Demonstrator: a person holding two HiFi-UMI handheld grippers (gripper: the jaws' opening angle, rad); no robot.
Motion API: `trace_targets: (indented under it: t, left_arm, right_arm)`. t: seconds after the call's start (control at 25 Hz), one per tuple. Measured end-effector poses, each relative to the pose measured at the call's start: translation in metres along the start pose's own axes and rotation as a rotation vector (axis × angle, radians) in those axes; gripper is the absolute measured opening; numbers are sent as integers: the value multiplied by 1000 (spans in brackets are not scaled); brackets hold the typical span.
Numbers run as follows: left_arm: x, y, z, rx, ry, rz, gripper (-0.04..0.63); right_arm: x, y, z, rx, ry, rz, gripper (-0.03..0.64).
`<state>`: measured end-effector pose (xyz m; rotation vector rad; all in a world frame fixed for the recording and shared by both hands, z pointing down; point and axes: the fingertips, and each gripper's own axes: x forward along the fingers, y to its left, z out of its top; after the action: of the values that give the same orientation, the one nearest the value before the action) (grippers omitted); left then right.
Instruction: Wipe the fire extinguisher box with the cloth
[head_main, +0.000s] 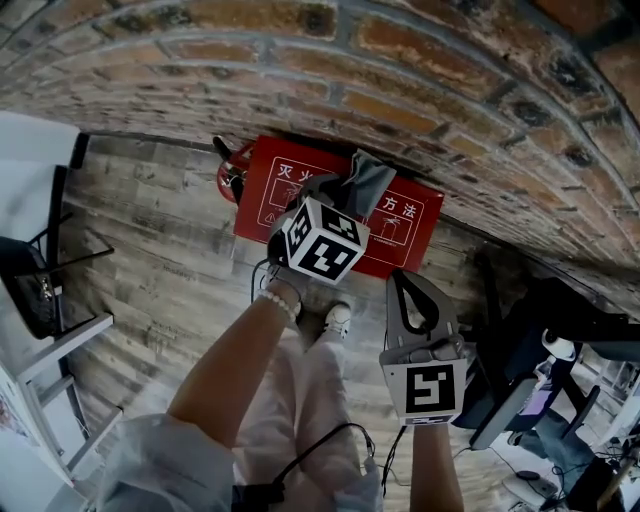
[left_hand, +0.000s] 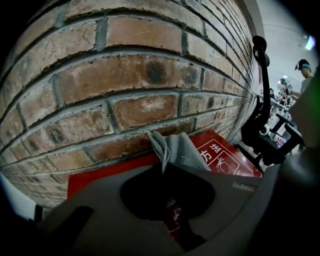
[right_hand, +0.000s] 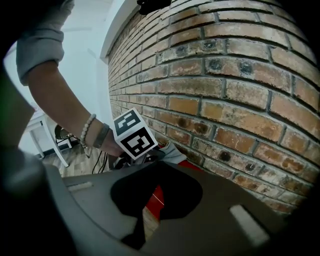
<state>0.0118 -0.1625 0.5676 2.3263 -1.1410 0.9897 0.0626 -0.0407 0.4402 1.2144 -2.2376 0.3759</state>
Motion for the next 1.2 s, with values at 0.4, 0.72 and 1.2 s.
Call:
trace_targets:
  t: [0.4, 0.72, 1.2]
  left_arm:
    - [-13, 38, -13, -10, 0, 40, 12]
    - [-25, 69, -25, -27, 8, 78, 12]
    - [-44, 114, -44, -59, 23, 145, 12]
  right_arm:
    - [13, 18, 11, -15, 0, 12, 9]
    - [24, 34, 20, -21, 1, 27, 9]
    - [28, 49, 25, -34, 0, 36, 9]
